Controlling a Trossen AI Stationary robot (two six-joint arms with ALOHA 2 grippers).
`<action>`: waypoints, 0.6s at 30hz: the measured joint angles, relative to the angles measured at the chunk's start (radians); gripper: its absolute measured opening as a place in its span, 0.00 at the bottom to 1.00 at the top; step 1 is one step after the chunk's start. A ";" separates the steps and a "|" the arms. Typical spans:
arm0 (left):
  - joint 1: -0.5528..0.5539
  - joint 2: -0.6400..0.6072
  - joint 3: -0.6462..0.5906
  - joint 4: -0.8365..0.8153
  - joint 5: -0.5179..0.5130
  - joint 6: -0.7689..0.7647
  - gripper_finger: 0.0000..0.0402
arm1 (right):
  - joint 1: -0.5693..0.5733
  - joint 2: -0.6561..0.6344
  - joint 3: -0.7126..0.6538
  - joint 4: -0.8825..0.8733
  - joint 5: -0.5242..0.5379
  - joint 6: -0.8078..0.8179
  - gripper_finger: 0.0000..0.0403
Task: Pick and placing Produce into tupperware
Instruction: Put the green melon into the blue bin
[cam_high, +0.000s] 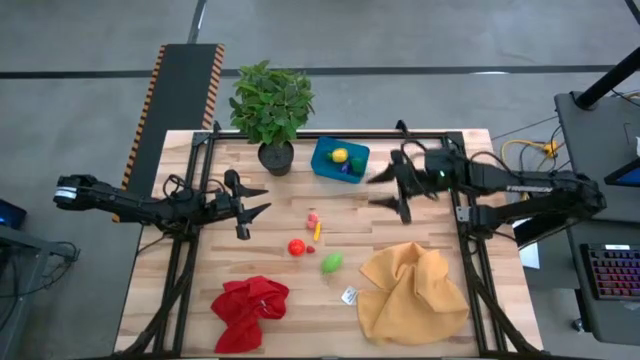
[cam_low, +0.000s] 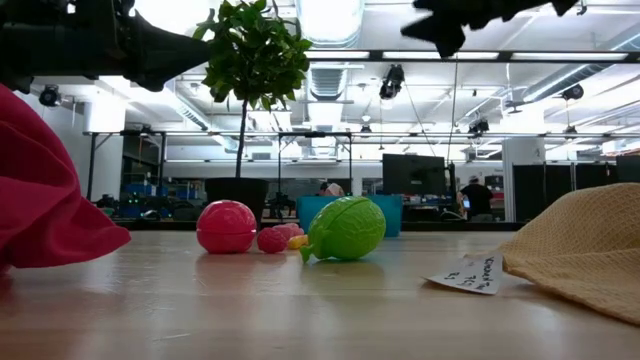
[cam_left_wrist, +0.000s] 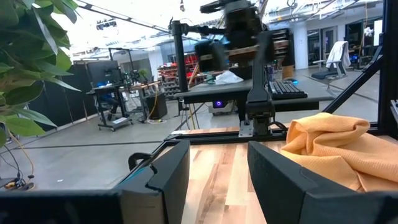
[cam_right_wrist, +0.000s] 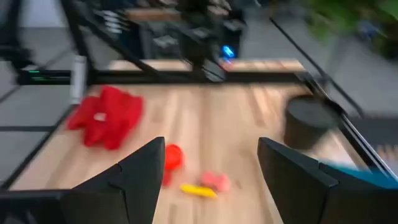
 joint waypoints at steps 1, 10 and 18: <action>0.000 0.000 0.000 0.000 0.000 0.000 0.37 | 0.027 -0.005 -0.020 0.037 0.000 -0.011 0.62; 0.000 0.000 0.000 0.000 0.000 0.000 0.37 | 0.178 0.095 0.002 0.082 0.168 -0.097 0.71; 0.000 -0.001 0.000 0.001 0.000 0.000 0.37 | 0.278 0.285 0.198 -0.171 0.415 -0.295 0.92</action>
